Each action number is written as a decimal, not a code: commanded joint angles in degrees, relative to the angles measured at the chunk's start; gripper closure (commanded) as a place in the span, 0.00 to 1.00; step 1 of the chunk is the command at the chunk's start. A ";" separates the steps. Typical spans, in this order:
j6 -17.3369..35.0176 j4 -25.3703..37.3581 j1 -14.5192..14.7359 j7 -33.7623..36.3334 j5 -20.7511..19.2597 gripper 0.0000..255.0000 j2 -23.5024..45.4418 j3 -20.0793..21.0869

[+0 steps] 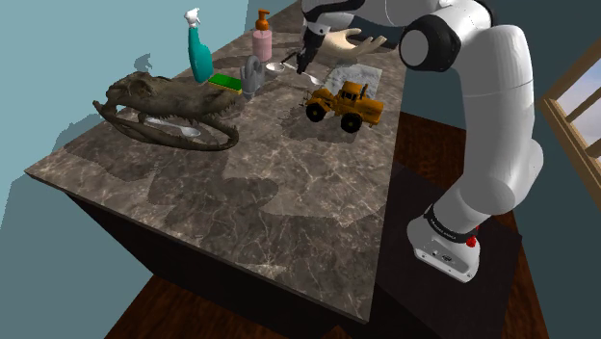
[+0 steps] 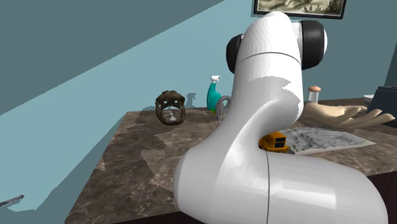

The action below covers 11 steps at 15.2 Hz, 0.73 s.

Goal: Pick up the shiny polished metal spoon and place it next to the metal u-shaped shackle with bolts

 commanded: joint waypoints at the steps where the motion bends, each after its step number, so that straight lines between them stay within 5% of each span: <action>1: 1.37 -0.93 0.12 -0.32 0.25 1.00 0.44 0.15; 11: 2.87 -1.82 0.11 -0.80 0.60 1.00 1.12 0.35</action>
